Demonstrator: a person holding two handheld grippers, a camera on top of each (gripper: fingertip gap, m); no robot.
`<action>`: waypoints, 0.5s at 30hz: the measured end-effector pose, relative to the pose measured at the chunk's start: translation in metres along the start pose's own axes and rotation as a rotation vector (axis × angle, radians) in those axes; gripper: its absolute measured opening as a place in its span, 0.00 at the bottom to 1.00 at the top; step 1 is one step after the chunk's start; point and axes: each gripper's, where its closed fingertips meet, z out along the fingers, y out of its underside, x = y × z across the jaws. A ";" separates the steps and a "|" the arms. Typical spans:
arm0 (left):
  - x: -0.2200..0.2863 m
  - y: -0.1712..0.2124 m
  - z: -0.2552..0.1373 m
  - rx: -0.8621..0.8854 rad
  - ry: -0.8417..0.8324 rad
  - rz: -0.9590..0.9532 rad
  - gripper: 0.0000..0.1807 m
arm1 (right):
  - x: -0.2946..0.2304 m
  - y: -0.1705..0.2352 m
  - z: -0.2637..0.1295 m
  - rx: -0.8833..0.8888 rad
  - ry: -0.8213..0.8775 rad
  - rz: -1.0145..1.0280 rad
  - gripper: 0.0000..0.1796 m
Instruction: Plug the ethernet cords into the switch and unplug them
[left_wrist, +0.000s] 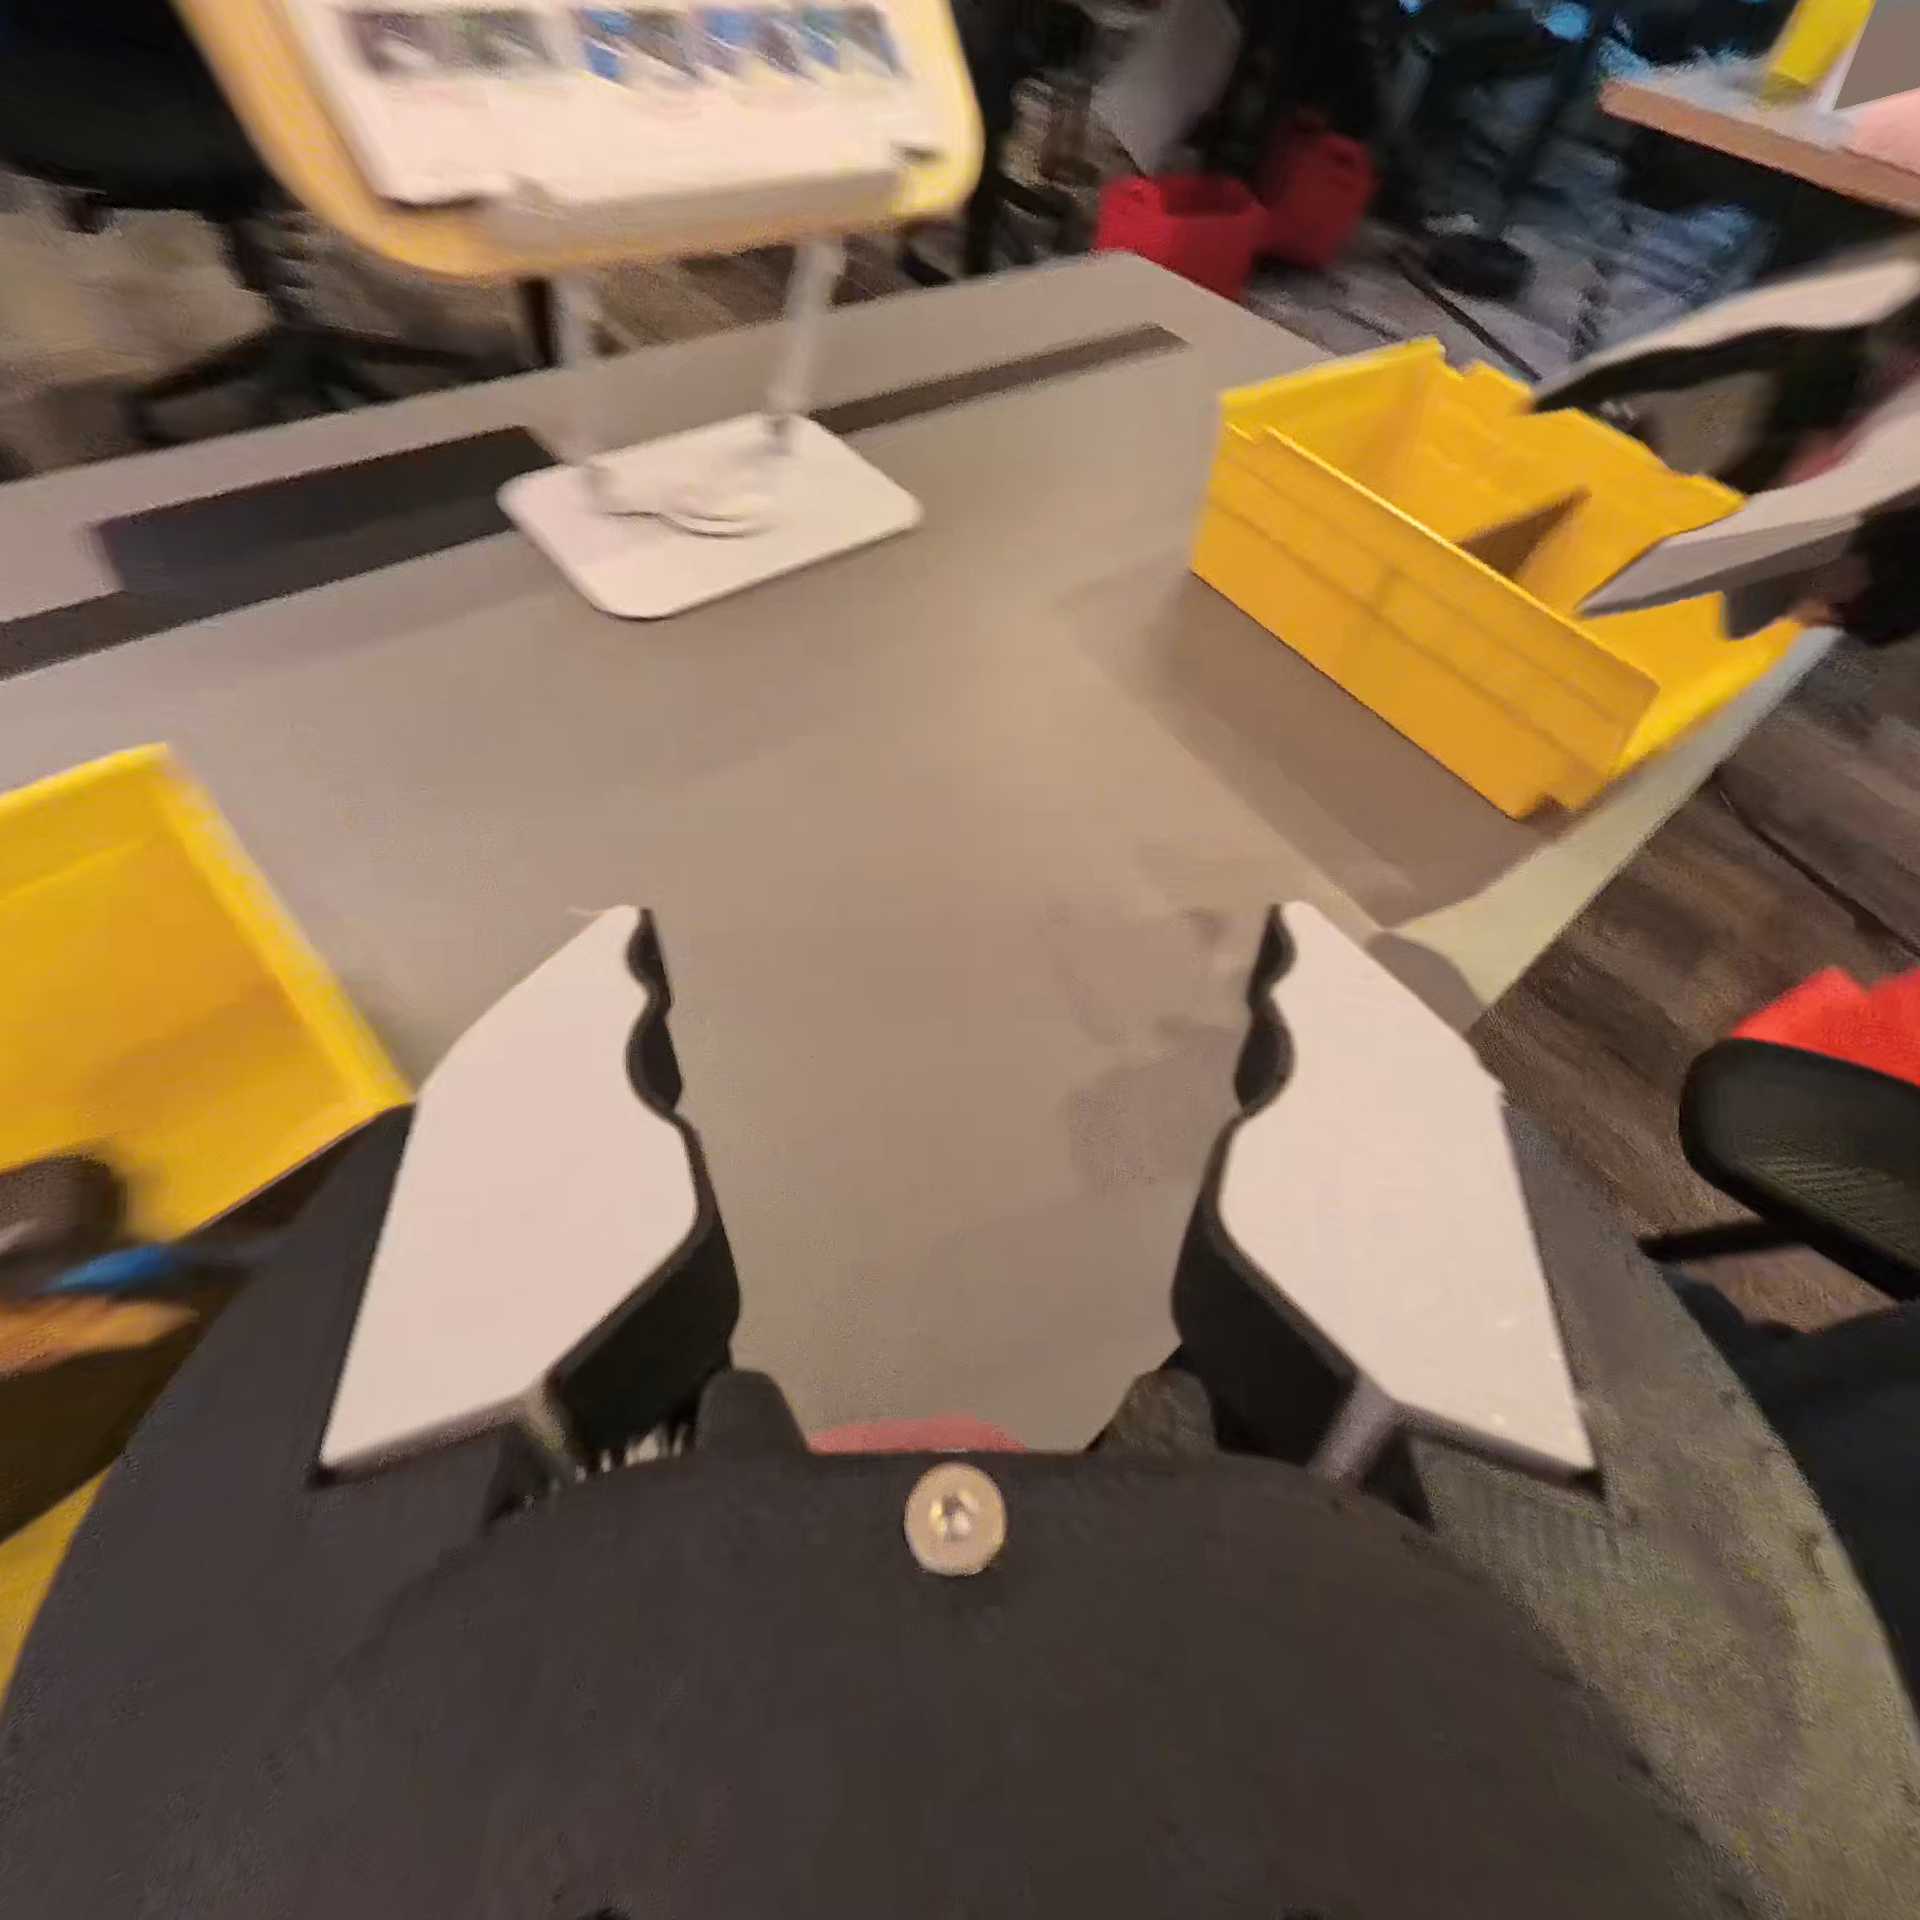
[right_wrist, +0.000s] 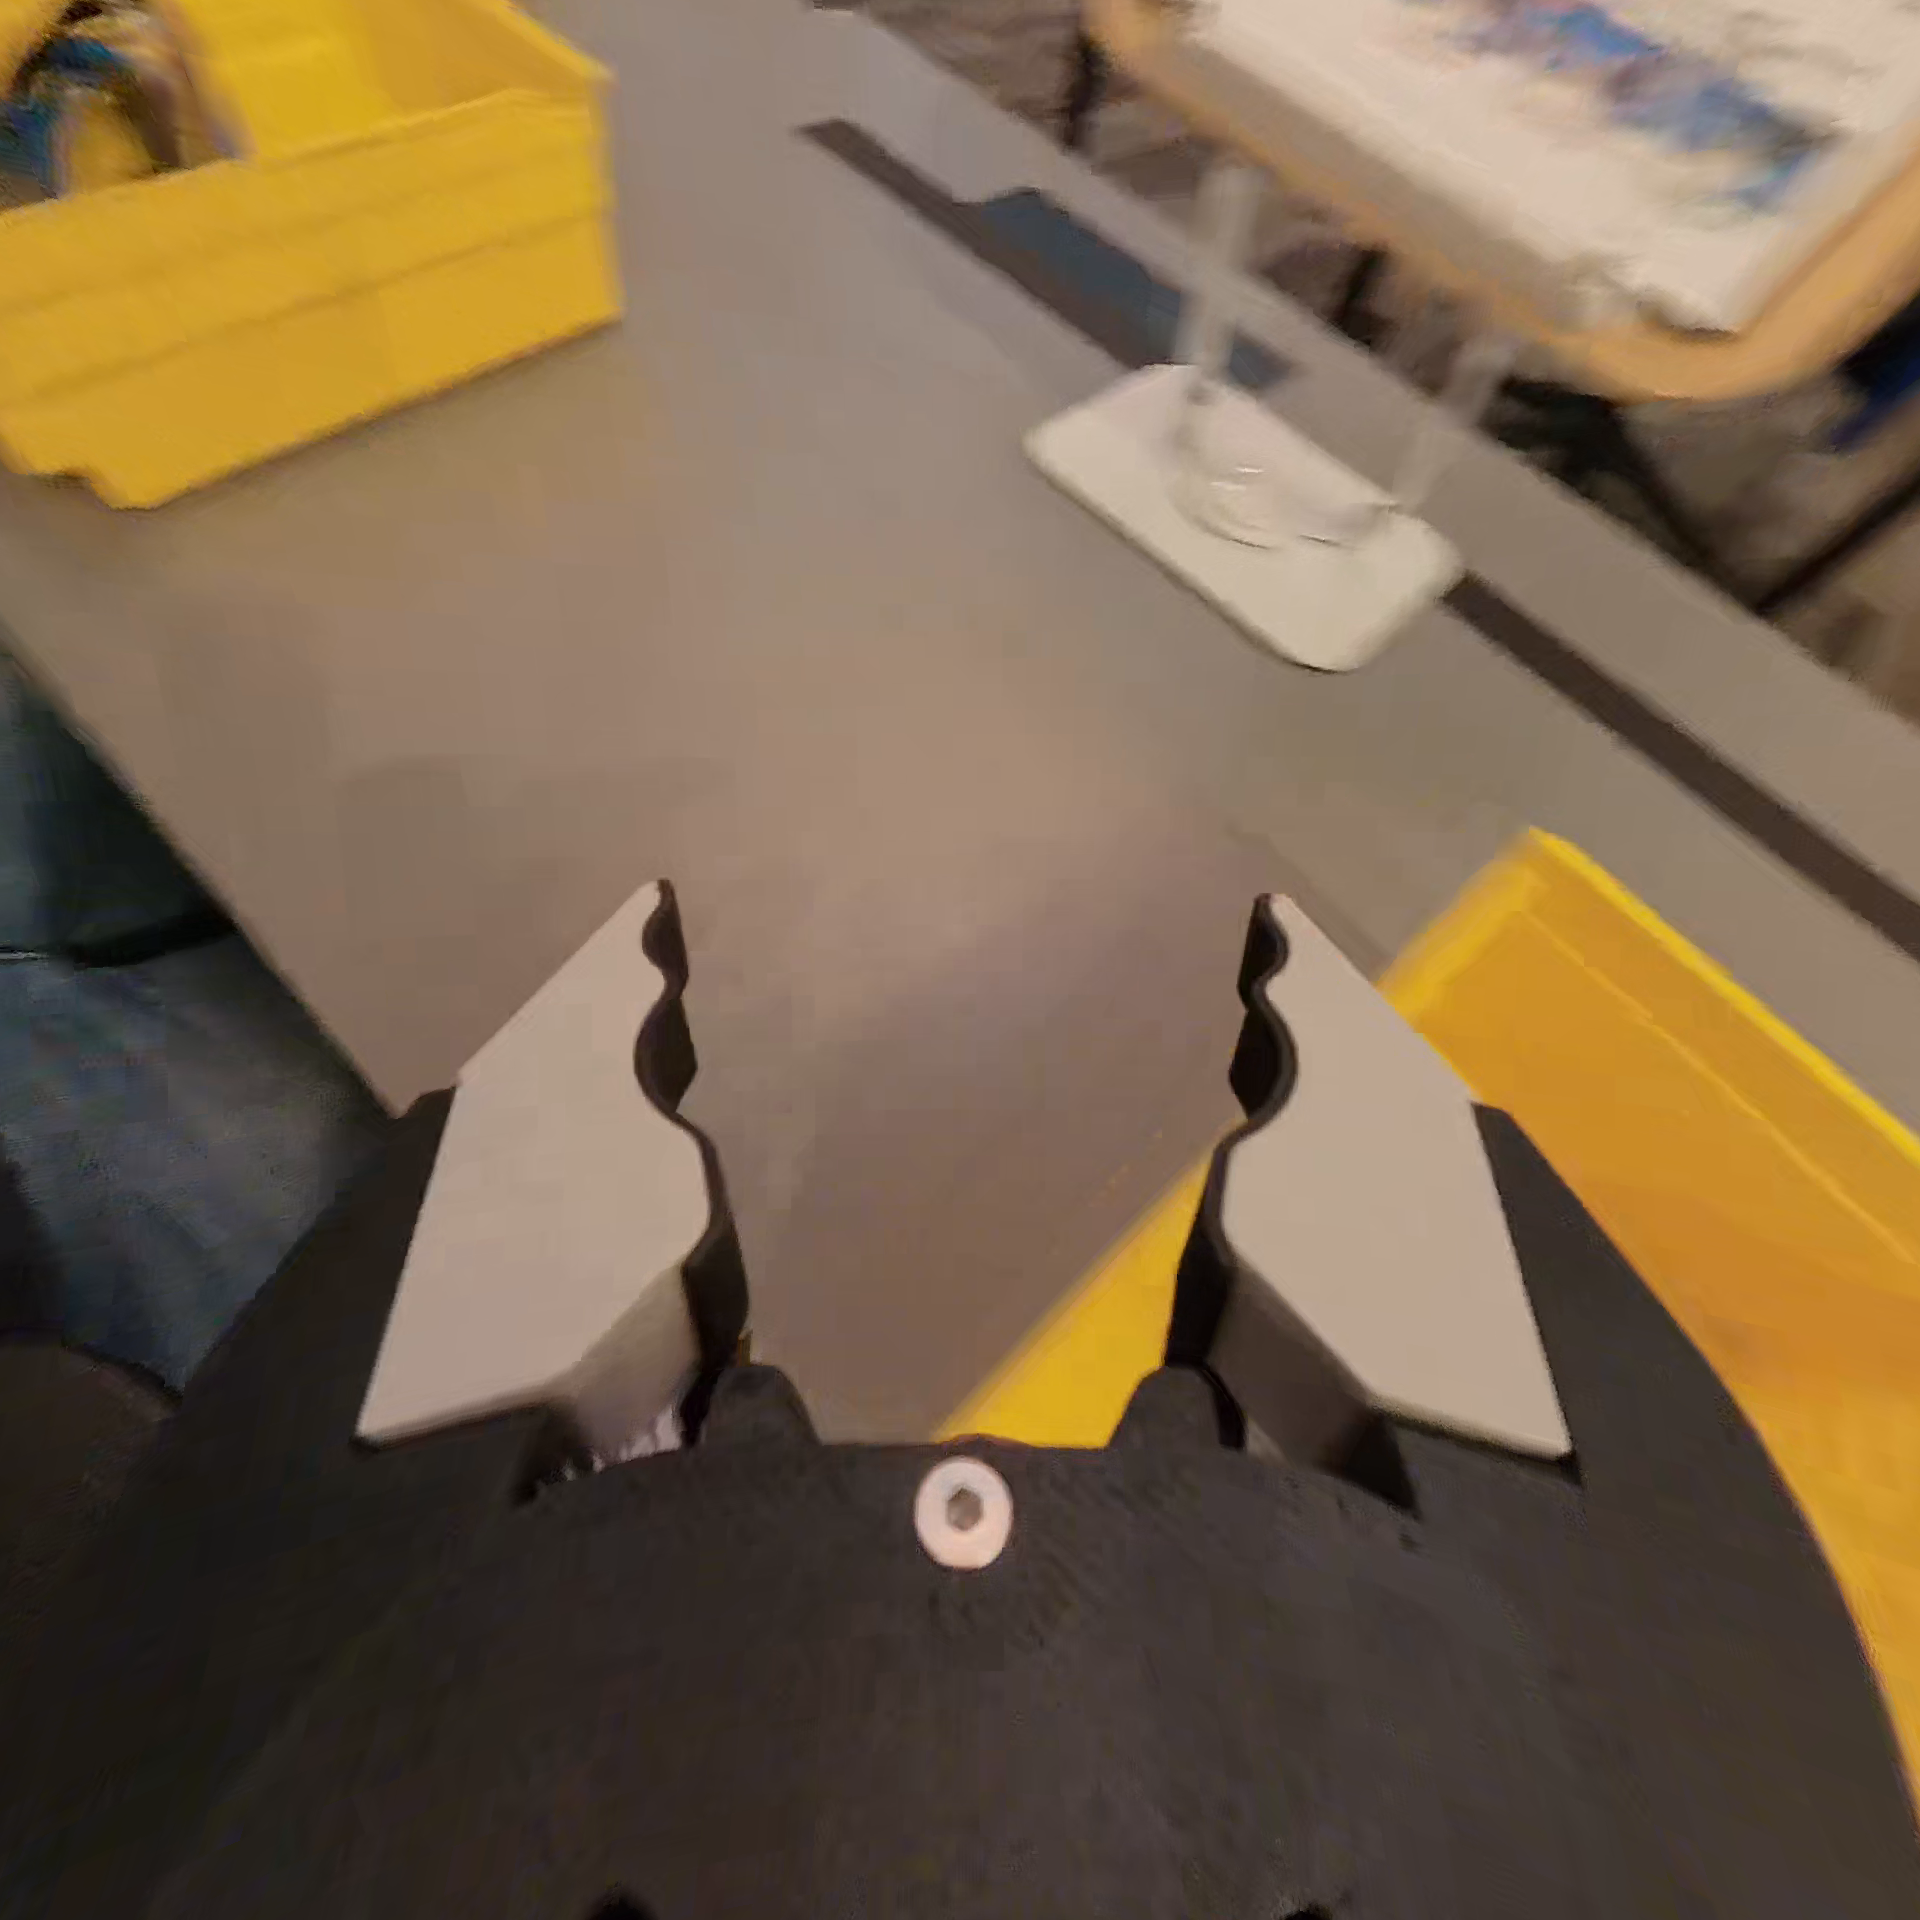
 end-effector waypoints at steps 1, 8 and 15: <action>0.015 0.008 0.025 -0.038 0.023 0.024 0.63 | -0.021 0.000 0.022 -0.011 -0.070 -0.011 0.64; 0.034 0.090 0.149 -0.321 0.053 0.060 0.81 | -0.078 0.036 0.138 -0.100 -0.206 0.005 0.89; 0.020 0.130 0.184 -0.444 0.010 0.075 0.65 | -0.087 0.072 0.181 -0.217 -0.214 -0.050 0.83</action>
